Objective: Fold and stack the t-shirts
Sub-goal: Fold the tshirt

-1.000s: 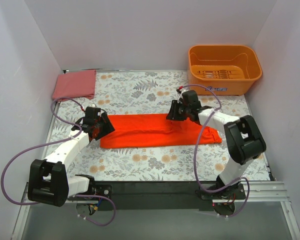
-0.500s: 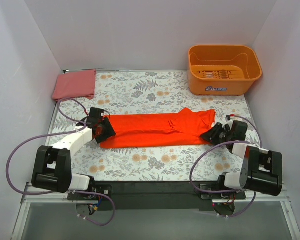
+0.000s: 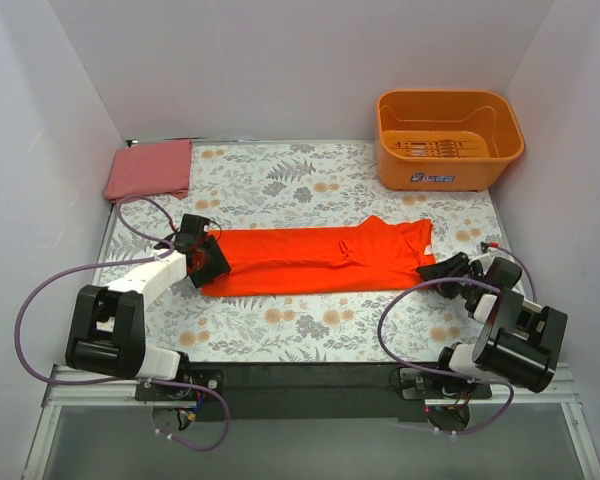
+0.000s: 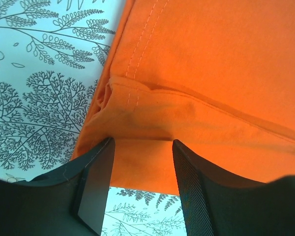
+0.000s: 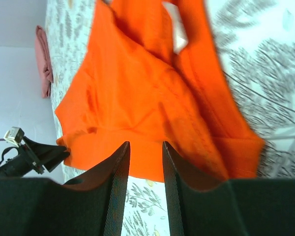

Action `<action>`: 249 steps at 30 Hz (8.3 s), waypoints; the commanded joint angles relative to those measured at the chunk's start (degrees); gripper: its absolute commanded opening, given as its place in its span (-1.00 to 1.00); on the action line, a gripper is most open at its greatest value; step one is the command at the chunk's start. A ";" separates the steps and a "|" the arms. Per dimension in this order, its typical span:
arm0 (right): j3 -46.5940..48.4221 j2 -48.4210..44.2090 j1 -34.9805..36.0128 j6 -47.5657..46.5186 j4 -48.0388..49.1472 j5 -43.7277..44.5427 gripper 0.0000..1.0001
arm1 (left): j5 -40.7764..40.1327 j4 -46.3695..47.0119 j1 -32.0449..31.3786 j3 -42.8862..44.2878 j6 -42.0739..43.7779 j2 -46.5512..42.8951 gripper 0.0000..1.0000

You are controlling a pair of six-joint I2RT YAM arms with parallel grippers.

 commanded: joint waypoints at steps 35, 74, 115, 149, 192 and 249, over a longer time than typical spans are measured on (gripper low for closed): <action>18.03 9.10 33.60 -5.51 0.06 8.94 -0.21 | 9.18 -3.31 8.11 10.33 -2.47 -1.01 0.05; 89.55 55.39 47.83 -26.08 -36.51 26.64 -0.08 | 24.37 -12.64 -10.35 -7.06 -12.30 -7.34 0.02; 47.13 21.40 51.26 -18.00 -19.92 22.77 -0.26 | 29.56 -4.38 -26.25 -5.94 -20.13 0.91 -0.32; 58.55 23.31 69.89 -40.32 -30.11 36.83 -0.25 | 11.81 -2.01 -0.51 30.44 -7.39 22.51 -0.30; 67.43 38.79 75.87 -45.33 -31.34 43.16 -0.23 | 9.71 0.29 -2.27 39.69 -0.80 37.66 -1.00; 63.91 32.99 69.10 -31.10 -28.27 32.09 -0.78 | -0.49 -15.97 -7.19 66.76 1.57 46.27 -1.00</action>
